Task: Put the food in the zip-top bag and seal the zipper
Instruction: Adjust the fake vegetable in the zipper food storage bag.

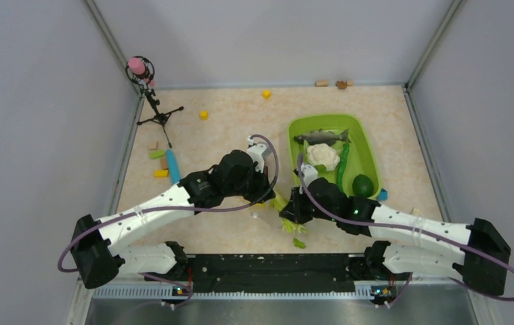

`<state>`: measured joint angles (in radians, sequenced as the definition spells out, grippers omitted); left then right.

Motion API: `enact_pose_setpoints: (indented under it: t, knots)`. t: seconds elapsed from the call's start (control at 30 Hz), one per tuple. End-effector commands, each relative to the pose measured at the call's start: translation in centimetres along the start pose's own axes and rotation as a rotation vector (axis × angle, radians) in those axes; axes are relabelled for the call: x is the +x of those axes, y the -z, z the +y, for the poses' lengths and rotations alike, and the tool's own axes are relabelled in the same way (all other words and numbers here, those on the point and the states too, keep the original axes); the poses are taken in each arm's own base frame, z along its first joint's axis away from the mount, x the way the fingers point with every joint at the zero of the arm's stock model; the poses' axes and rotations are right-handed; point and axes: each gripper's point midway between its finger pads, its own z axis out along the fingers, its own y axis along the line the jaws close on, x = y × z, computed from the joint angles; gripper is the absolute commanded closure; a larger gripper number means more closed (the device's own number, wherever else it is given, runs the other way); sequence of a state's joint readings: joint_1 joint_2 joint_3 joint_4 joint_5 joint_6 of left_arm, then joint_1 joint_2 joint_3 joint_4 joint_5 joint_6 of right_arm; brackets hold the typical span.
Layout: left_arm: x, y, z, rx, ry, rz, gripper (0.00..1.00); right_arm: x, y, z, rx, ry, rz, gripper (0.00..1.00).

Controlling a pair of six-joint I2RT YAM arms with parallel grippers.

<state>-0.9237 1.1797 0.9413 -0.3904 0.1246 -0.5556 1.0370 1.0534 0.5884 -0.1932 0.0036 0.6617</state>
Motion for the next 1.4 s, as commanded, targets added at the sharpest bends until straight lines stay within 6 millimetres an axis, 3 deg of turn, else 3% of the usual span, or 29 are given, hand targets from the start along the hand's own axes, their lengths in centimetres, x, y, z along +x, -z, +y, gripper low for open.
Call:
enact_pose_setpoints:
  t: [0.0, 0.1, 0.37, 0.5, 0.67, 0.9, 1.03, 1.17, 1.23, 1.37]
  knots:
    - [-1.6, 0.8, -0.9, 0.027, 0.005, -0.063, 1.00, -7.0, 2.6, 3.5, -0.135, -0.059, -0.321, 1.00]
    - [-1.7, 0.8, -1.0, 0.030, 0.005, -0.066, 1.00, -8.2, 3.1, 3.8, -0.155, -0.084, -0.389, 1.00]
    - [-1.8, 0.8, -1.5, 0.052, 0.005, -0.060, 1.00, -11.6, 3.5, 2.5, -0.010, -0.234, -0.483, 1.00]
    - [-1.7, 0.5, -1.7, 0.062, 0.013, -0.056, 1.00, -12.0, 3.1, 1.2, 0.062, -0.314, -0.516, 1.00]
    - [-1.5, 0.5, -3.2, 0.140, 0.024, -0.031, 1.00, -13.6, 1.8, 1.9, -0.052, -0.370, -0.651, 1.00]
    - [-1.7, 1.1, -5.2, 0.243, 0.035, -0.028, 1.00, -14.1, -0.8, -0.5, 0.085, -0.425, -0.705, 1.00]
    - [-2.0, 1.4, -5.8, 0.273, 0.035, -0.035, 1.00, -13.5, -2.6, -2.1, 0.141, -0.522, -0.724, 1.00]
    - [-2.7, 1.4, -5.8, 0.257, 0.047, -0.062, 1.00, -12.5, -4.9, -1.8, 0.131, -0.522, -0.662, 1.00]
    - [-3.3, 1.2, -5.2, 0.218, 0.065, -0.086, 1.00, -12.0, -5.8, -1.0, 0.110, -0.492, -0.616, 0.96]
    - [-5.0, 1.4, -3.2, 0.085, 0.098, -0.164, 1.00, -11.6, -5.7, 1.1, 0.042, -0.361, -0.539, 0.70]
